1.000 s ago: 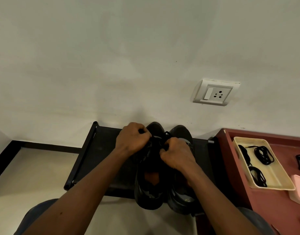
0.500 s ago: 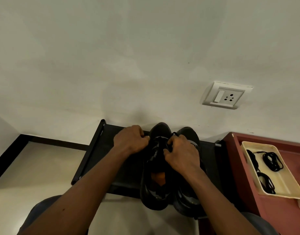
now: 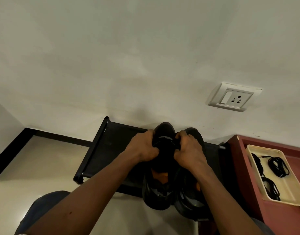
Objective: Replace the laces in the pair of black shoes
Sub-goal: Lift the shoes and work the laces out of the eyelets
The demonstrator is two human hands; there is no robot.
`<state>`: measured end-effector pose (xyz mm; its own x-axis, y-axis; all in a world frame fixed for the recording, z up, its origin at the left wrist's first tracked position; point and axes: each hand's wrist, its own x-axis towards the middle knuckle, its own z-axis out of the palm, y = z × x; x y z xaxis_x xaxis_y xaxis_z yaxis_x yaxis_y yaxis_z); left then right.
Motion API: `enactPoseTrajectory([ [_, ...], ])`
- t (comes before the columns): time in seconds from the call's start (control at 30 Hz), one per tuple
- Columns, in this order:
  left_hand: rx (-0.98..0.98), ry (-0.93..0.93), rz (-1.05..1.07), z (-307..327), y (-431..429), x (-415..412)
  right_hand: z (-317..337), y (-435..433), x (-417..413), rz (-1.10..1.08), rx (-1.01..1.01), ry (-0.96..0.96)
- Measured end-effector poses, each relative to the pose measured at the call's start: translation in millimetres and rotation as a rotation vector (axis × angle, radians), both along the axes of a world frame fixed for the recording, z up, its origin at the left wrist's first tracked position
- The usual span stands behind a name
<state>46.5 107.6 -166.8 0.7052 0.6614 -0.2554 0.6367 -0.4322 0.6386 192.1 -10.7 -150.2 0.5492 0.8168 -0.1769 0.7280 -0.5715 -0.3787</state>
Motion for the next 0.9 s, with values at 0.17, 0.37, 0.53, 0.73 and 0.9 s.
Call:
enactPoseTrajectory([
  [0.17,-0.024,-0.015,-0.003,0,1,-2,-1,3,-6,0.056,-0.015,-0.064],
  [0.37,0.026,-0.017,0.001,-2,-2,2,-6,10,-19,0.128,0.054,-0.331],
  [0.53,-0.001,-0.038,-0.047,-2,0,3,-10,18,-25,0.198,0.026,-0.431],
  [0.73,-0.044,-0.044,-0.061,-1,3,-2,-12,21,-22,0.191,0.017,-0.427],
  [0.9,-0.063,-0.049,-0.085,2,4,-2,-17,19,-21,0.220,0.005,-0.427],
])
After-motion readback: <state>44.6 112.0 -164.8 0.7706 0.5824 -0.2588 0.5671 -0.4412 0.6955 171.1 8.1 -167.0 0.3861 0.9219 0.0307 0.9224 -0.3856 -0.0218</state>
